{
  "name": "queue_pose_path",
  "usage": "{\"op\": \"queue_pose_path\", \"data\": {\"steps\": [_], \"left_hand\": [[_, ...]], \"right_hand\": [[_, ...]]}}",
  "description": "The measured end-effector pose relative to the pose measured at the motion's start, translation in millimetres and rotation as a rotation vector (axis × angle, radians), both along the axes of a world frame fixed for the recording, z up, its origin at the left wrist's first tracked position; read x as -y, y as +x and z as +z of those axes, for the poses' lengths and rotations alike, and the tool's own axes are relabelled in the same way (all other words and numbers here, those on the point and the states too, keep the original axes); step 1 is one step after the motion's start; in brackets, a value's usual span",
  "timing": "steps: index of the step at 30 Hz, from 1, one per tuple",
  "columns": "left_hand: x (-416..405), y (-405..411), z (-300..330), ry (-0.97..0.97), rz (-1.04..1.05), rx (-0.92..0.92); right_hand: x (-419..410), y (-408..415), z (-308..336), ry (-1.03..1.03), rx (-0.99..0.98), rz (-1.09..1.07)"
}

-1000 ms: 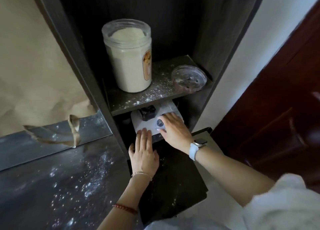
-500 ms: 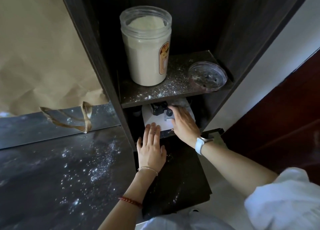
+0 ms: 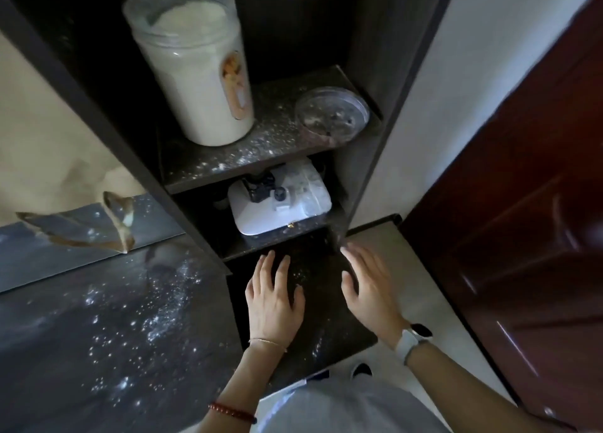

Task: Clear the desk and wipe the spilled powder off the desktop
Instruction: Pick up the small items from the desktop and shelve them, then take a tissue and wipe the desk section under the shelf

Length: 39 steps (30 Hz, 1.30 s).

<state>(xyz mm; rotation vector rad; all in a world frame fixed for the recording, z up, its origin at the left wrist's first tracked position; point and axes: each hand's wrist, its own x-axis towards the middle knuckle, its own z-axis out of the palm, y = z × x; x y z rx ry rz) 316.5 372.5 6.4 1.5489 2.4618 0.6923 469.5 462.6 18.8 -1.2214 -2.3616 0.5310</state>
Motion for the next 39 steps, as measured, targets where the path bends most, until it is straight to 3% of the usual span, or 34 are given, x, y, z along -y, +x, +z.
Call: {"op": "queue_pose_path", "data": {"steps": [4,6,12,18,28,36,39], "left_hand": [[-10,32,-16,-0.411,-0.237,0.033],[-28,57,-20,-0.497,-0.406,-0.025],[-67,180,-17,-0.482,-0.937,-0.183],[-30,333,-10,-0.419,-1.362,-0.199],[150,561,-8,-0.337,-1.785,-0.325],[234,678,-13,-0.337,-2.035,-0.445],[246,734,-23,-0.288,-2.070,-0.317]], "right_hand": [[30,75,-31,-0.279,0.233,-0.290],[53,115,-37,-0.358,0.268,-0.496],[145,225,-30,-0.476,0.243,-1.039],[248,305,-17,-0.416,0.071,-1.537],[446,436,-29,-0.427,-0.060,-1.980],[522,515,-31,-0.473,-0.236,-2.152],[534,560,-37,-0.472,-0.251,-2.184]]}}
